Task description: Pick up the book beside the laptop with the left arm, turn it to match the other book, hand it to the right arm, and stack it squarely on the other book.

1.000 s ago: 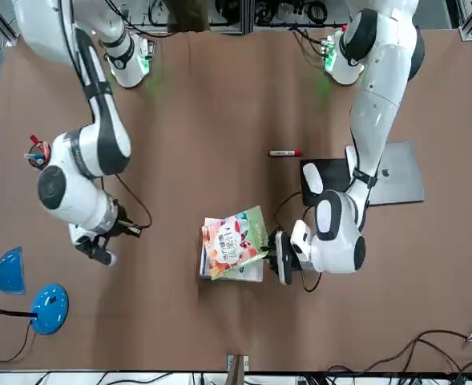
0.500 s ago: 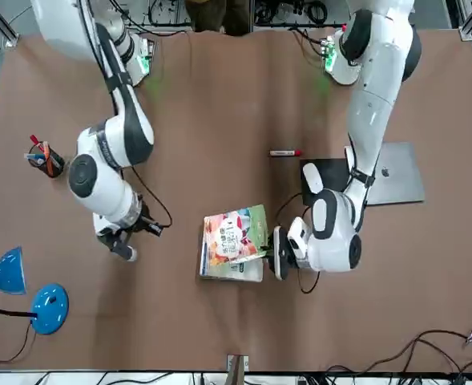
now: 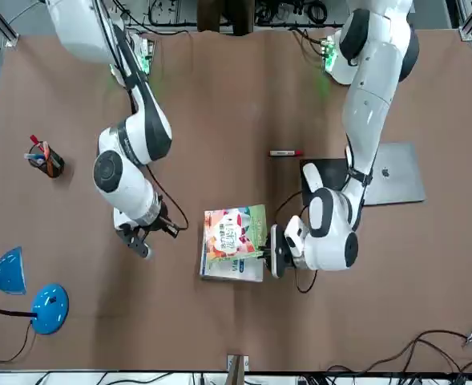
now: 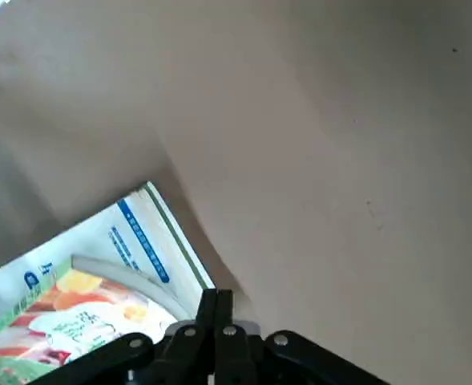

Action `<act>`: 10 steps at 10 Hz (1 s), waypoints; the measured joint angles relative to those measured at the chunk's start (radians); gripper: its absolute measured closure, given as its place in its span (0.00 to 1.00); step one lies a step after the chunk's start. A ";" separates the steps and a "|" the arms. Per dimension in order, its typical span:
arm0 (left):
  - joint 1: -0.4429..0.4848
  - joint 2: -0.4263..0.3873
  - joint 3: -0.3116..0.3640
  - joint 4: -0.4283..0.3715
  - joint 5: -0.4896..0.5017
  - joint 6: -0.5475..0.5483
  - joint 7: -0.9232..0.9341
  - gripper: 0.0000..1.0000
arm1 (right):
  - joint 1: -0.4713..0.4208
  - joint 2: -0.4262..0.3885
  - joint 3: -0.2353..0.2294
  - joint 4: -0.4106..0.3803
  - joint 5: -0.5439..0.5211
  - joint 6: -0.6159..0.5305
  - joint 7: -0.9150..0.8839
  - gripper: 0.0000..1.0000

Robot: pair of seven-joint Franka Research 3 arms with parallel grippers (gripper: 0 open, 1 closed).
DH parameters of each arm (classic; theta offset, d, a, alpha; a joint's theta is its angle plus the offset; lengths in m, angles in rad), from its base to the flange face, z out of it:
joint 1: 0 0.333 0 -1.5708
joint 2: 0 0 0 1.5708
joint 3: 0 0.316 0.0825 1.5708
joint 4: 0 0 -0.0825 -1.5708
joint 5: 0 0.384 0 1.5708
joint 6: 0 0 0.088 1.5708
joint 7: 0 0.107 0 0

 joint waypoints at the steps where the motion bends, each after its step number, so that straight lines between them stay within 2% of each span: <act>1: -0.001 0.000 0.000 0.000 0.000 0.009 0.000 0.74 | 0.000 0.005 -0.002 0.005 0.000 0.015 0.001 0.98; 2: -0.001 0.000 0.000 0.002 0.000 0.020 0.000 0.63 | 0.000 0.008 -0.002 0.011 0.000 0.024 0.002 0.97; 4: 0.001 0.000 -0.001 0.007 -0.001 0.032 0.000 0.30 | 0.000 0.017 -0.002 0.029 0.000 0.025 0.002 0.97; 6: 0.007 -0.004 -0.001 0.025 -0.008 0.042 0.000 0.01 | 0.002 0.020 -0.001 0.035 0.001 0.025 0.024 0.98; 8: 0.017 -0.070 0.010 0.041 -0.005 0.042 -0.050 0.00 | 0.042 0.024 0.006 0.042 0.003 0.031 0.132 0.99; 10: 0.031 -0.152 0.028 0.035 0.064 0.000 -0.168 0.00 | 0.124 0.056 0.008 0.061 0.004 0.092 0.305 0.99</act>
